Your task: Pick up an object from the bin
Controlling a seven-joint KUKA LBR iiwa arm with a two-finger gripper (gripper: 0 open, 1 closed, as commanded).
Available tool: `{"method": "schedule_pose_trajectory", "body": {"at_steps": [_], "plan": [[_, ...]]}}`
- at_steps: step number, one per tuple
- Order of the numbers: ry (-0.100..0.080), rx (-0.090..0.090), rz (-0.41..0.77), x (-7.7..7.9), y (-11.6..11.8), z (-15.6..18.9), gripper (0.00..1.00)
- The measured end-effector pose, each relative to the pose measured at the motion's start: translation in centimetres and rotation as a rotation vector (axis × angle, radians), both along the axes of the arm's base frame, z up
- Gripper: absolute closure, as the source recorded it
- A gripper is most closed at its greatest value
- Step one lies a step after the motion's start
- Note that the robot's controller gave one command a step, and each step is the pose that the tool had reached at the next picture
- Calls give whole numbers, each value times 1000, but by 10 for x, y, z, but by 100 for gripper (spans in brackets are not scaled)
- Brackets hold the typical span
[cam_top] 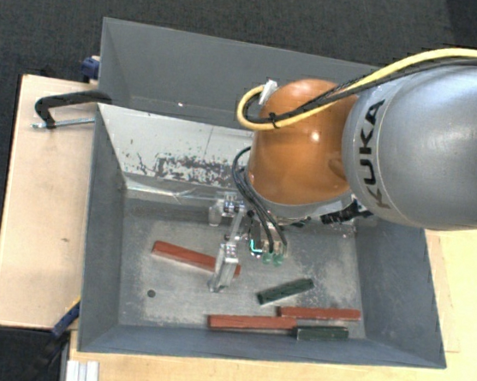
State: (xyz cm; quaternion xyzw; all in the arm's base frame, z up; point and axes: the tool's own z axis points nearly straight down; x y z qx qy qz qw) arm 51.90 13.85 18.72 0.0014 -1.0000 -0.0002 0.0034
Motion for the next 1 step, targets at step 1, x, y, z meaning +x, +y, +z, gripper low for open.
{"method": "schedule_pose_trajectory", "body": {"at_steps": [1], "plan": [[-8, 1, -2, 2, -1, 4, 0]]}}
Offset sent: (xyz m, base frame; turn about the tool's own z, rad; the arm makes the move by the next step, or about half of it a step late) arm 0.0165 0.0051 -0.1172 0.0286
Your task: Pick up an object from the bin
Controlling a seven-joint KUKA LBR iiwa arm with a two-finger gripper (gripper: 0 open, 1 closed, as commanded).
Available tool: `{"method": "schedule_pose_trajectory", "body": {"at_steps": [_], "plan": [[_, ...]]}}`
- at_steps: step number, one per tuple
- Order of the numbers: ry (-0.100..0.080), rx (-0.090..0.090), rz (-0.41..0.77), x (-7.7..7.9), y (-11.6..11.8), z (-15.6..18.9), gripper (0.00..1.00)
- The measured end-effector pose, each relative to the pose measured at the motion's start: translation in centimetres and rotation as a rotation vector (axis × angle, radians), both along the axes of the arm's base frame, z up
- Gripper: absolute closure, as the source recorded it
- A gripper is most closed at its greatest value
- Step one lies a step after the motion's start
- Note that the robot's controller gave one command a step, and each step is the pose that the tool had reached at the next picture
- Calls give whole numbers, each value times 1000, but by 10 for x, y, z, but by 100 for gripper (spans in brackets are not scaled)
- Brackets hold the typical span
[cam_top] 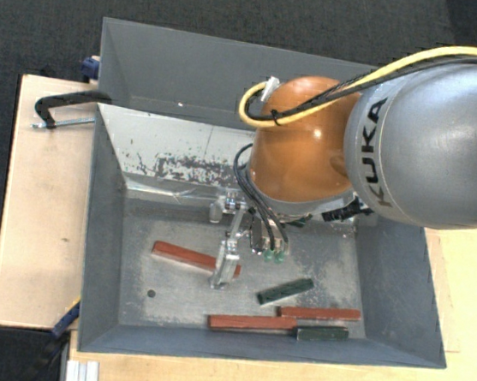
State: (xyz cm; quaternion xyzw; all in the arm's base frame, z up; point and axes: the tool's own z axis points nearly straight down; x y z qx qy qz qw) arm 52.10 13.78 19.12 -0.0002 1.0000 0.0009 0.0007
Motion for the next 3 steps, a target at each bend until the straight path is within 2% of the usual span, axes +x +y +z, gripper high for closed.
{"method": "schedule_pose_trajectory", "body": {"at_steps": [1, 2, 3], "plan": [[-5, 1, -13, 10, 4, -63, 0], [3, -1, -82, 20, 9, -123, 0], [1, -1, -24, 12, 4, -120, 0]]}}
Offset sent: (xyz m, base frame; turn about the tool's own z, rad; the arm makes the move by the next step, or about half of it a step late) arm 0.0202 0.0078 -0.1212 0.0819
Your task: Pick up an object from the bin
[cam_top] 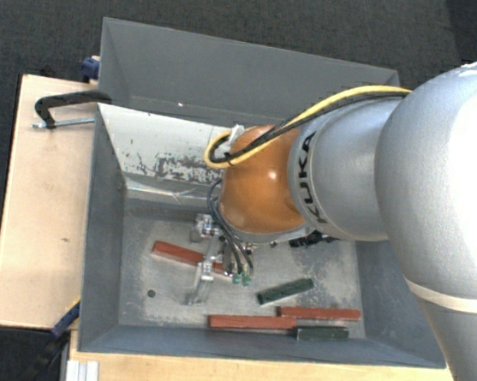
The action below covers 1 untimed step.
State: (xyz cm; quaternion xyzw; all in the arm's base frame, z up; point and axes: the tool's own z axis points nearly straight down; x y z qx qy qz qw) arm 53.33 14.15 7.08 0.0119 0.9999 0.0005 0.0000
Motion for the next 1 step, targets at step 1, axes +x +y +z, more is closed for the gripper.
{"method": "schedule_pose_trajectory", "body": {"at_steps": [1], "plan": [[-3, 2, -34, 5, 3, -1, 0]]}}
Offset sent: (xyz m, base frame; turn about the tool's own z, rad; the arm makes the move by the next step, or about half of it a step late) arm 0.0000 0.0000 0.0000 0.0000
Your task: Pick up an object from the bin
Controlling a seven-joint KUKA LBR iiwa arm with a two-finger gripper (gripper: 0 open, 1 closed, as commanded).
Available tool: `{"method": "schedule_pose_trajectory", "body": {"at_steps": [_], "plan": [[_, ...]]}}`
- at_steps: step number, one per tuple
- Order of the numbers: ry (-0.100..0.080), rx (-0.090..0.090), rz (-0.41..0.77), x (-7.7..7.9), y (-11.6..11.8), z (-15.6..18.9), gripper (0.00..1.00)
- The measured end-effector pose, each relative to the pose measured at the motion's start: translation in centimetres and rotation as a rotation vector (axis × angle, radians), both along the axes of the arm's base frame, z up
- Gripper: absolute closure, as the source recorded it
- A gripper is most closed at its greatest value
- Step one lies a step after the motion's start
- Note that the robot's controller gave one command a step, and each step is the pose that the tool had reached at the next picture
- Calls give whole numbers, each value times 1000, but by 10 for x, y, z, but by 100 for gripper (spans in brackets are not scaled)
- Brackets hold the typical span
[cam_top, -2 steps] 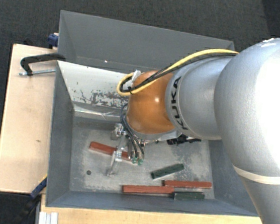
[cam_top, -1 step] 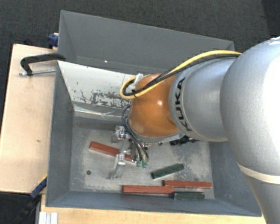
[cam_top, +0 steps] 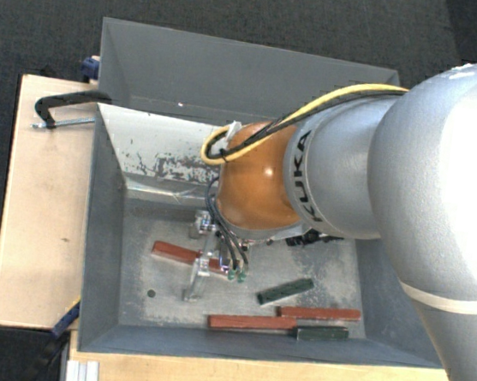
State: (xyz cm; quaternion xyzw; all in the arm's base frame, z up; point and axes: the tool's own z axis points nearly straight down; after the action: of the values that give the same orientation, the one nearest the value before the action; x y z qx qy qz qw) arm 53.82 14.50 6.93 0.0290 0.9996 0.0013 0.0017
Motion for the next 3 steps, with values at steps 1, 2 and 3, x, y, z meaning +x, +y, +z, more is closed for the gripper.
{"method": "schedule_pose_trajectory", "body": {"at_steps": [1, 2, 3], "plan": [[3, -2, 35, -5, -2, 2, 100], [3, -2, 35, -4, -2, 2, 100], [8, -2, 34, -6, -3, 8, 100]]}}
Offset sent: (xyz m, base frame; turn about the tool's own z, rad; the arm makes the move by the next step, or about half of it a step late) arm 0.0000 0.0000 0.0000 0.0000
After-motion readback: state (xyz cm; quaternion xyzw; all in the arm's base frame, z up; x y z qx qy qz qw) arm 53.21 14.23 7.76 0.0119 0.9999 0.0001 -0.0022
